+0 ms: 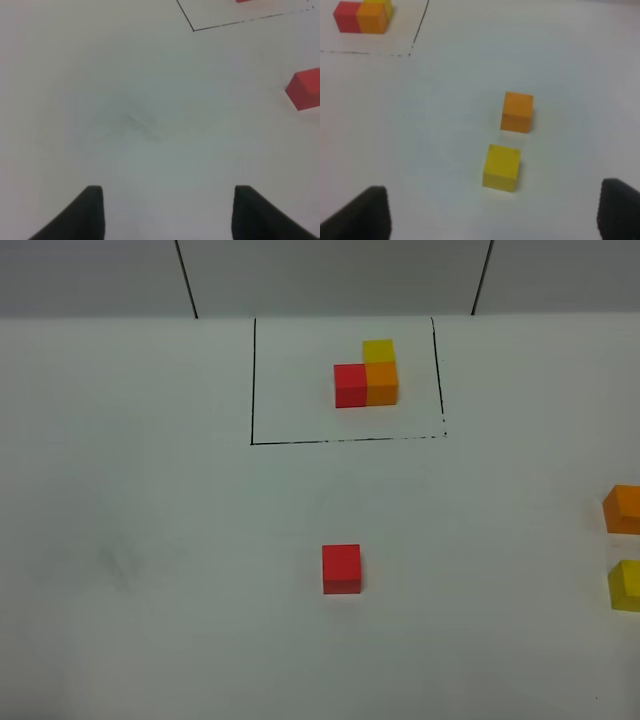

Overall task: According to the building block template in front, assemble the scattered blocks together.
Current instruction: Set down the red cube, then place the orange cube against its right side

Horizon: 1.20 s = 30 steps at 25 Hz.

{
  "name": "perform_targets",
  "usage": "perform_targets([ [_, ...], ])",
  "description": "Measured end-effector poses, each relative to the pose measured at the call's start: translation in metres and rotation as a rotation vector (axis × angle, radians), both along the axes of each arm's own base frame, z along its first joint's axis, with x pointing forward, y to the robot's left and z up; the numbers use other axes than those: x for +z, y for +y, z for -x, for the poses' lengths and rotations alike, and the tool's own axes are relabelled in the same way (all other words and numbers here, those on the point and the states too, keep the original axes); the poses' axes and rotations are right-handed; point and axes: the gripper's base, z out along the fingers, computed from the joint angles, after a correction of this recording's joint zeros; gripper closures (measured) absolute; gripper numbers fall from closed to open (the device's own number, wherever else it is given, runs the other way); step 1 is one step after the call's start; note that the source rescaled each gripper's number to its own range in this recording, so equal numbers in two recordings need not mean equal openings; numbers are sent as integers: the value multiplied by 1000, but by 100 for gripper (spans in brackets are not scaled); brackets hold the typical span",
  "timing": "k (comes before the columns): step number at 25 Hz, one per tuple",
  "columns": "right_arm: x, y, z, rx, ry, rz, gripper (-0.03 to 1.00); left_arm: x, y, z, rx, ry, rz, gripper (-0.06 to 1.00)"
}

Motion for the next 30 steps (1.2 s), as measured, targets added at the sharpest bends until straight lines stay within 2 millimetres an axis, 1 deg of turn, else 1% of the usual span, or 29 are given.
perform_targets([
  [3,0,0,-2,-12,12,-23,27,0,0,0,0,0,0,71],
  [5,0,1,-8,-31,53,-53,27,0,0,0,0,0,0,71],
  [9,-2,4,-33,-57,225,-92,27,0,0,0,-1,0,-2,70],
  [12,-8,7,-61,-68,403,-75,27,0,0,0,-2,-1,-3,70],
  [15,-10,10,-90,-71,536,-59,27,0,0,0,-2,-2,-2,70],
  [20,-5,12,-142,-74,637,13,27,0,0,0,-2,-2,-2,70],
  [23,-12,11,-175,-81,697,68,27,0,0,0,-2,-2,-2,70],
  [25,-21,12,-200,-81,726,87,27,0,0,0,-2,-2,-2,70],
  [28,-32,9,-234,-101,719,76,27,0,0,0,-2,-2,-2,70],
  [30,-38,3,-253,-125,716,53,27,0,0,0,-2,-2,-2,70],
])
